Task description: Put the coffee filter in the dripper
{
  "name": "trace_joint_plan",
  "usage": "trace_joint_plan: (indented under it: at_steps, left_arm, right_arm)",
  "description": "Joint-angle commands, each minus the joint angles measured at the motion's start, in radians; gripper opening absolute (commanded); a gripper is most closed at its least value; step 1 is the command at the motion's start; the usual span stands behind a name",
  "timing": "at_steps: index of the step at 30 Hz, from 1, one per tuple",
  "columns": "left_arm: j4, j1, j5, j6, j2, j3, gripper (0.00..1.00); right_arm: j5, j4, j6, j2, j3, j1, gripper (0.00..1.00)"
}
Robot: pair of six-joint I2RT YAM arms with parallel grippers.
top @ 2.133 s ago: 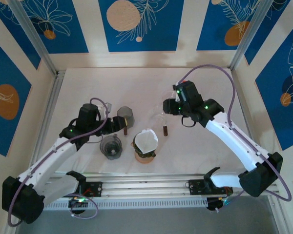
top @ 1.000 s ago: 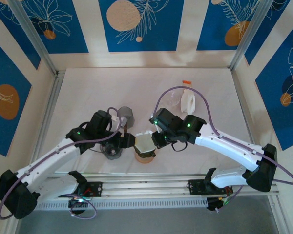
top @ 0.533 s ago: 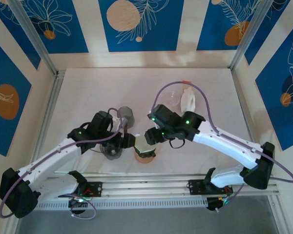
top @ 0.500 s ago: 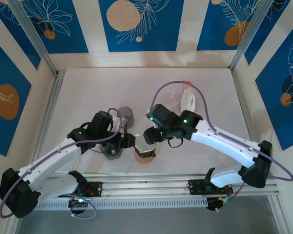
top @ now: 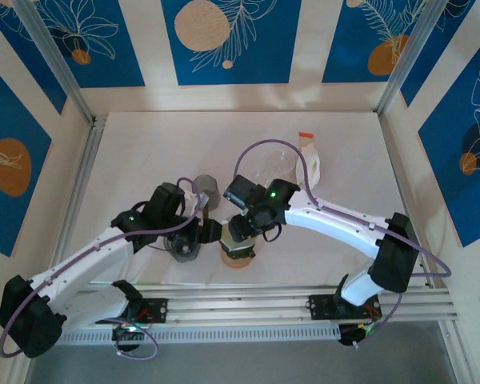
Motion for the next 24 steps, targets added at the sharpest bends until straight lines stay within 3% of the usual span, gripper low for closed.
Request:
trace_joint_plan:
  at_steps: [1,24]
  left_arm:
    - [0.011,-0.009,-0.002,-0.006,0.006,-0.013,0.74]
    - [0.015,-0.009,-0.004,-0.018,0.006,-0.016,0.75]
  right_arm:
    - [-0.006,-0.01,0.0,0.022,-0.026,0.008,0.59]
    - [0.028,0.042,-0.005,0.103,-0.075,0.01,0.57]
